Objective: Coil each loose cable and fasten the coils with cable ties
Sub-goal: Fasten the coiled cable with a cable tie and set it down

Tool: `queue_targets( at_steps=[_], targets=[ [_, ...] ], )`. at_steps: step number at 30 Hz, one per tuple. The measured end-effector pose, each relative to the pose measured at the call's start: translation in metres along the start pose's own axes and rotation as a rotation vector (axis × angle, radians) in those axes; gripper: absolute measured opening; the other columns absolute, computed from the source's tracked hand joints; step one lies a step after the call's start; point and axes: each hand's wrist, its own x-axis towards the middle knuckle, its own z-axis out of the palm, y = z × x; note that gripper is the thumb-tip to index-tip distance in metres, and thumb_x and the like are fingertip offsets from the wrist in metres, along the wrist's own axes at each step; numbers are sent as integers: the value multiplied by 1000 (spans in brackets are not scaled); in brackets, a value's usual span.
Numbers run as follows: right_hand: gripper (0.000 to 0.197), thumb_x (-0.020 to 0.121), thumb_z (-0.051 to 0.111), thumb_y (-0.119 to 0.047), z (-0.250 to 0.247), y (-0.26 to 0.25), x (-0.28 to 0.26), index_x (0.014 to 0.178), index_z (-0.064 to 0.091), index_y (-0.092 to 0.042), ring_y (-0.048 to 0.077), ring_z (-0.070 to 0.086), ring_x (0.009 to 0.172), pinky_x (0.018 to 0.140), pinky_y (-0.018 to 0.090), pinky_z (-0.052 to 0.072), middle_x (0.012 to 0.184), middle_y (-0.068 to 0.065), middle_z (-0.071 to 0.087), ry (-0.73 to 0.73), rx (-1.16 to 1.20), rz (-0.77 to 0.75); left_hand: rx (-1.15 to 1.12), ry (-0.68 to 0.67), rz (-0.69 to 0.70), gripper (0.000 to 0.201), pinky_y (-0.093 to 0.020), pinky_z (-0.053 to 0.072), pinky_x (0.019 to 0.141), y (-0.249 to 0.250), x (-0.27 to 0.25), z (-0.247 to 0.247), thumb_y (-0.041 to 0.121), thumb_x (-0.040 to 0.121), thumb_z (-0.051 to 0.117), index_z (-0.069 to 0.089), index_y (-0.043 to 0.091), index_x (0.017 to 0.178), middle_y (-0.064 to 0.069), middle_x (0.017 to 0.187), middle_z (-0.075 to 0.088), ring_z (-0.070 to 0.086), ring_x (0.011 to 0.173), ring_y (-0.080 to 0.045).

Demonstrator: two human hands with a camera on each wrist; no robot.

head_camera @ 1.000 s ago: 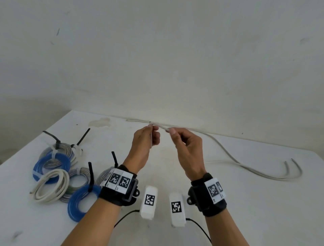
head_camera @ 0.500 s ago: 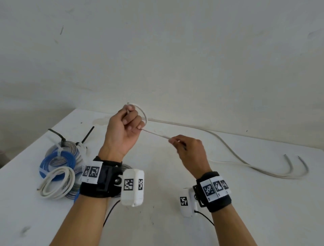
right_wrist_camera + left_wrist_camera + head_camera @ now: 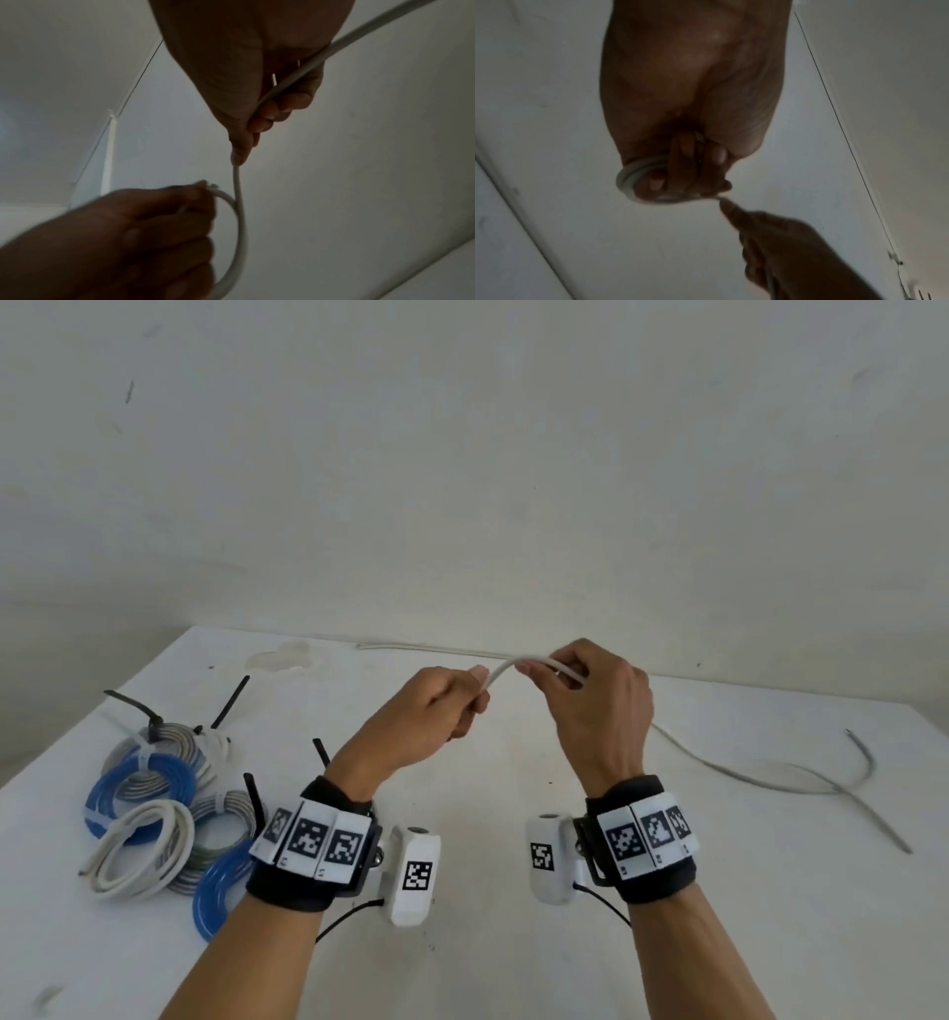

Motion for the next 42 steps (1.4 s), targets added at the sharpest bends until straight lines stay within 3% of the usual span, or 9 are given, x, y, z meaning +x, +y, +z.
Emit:
queue_targets(
  at_steps=[5, 8, 14, 17, 21, 31, 33, 38, 42],
  targets=[
    [15, 95, 69, -34, 15, -22, -14, 85, 70, -22, 9, 55, 57, 56, 33, 47, 64, -11, 63, -28, 224, -117, 20, 246, 89, 49, -14, 35, 55, -10, 7, 2, 36, 110, 35, 71, 18, 82, -1, 57, 44, 40, 50, -8],
    [15, 101, 60, -22, 22, -32, -24, 108, 73, -18, 4, 53, 60, 57, 24, 42, 80, -8, 70, -143, 312, -258, -151, 423, 99, 53, -16, 40, 62, -12, 10, 5, 34, 110, 36, 69, 31, 68, -2, 59, 46, 44, 55, -10],
    [41, 106, 48, -18, 44, -40, -44, 146, 53, -24, 10, 41, 64, 59, 30, 43, 78, -9, 51, -313, 239, -438, -744, 423, 128, 40, -25, 53, 77, -9, 11, -4, 28, 109, 37, 67, 3, 103, -9, 93, 74, 66, 82, -18],
    [30, 104, 55, -27, 45, -35, -41, 132, 66, -27, 14, 55, 67, 62, 41, 51, 77, -7, 62, -335, 273, -418, -1167, 399, 102, 38, -26, 52, 78, -2, 13, -20, 29, 110, 34, 64, 9, 98, 0, 79, 73, 67, 69, -13],
    [20, 98, 63, -41, 36, -21, -25, 97, 76, -25, 7, 60, 66, 60, 38, 52, 79, -14, 71, -250, 197, -372, -1383, 401, 154, 37, -20, 39, 55, 0, 3, -51, 19, 109, 29, 55, 16, 83, 10, 48, 33, 28, 41, -7],
    [46, 95, 49, -64, -4, 20, 9, 92, 71, -23, 25, 64, 71, 58, 31, 45, 73, -2, 70, -114, -158, 7, -699, 75, 87, 45, -27, 30, 51, 21, -4, -19, 31, 108, 31, 47, 16, 68, 11, 46, 23, 21, 41, -10],
    [43, 93, 56, -62, -10, 19, 11, 87, 72, -23, 23, 61, 67, 54, 28, 39, 66, -5, 66, -95, -90, 83, -481, 3, 86, 45, -25, 31, 52, 24, -3, -3, 41, 104, 35, 46, 20, 66, 11, 48, 26, 23, 45, -12],
    [16, 93, 71, -39, -14, 6, 8, 85, 73, -25, 18, 64, 61, 57, 35, 51, 61, -8, 65, -11, 220, 71, -109, -31, 60, 42, -30, 30, 62, 24, -7, 13, 41, 108, 32, 41, 14, 77, 8, 59, 30, 27, 57, -13],
    [12, 99, 65, -26, -6, -23, -8, 91, 73, -21, 8, 59, 54, 52, 19, 44, 60, -10, 63, -61, 375, -32, 43, 112, 44, 48, -37, 35, 68, 17, -6, 20, 42, 108, 32, 44, 14, 71, 0, 62, 41, 39, 62, -17]
  ],
)
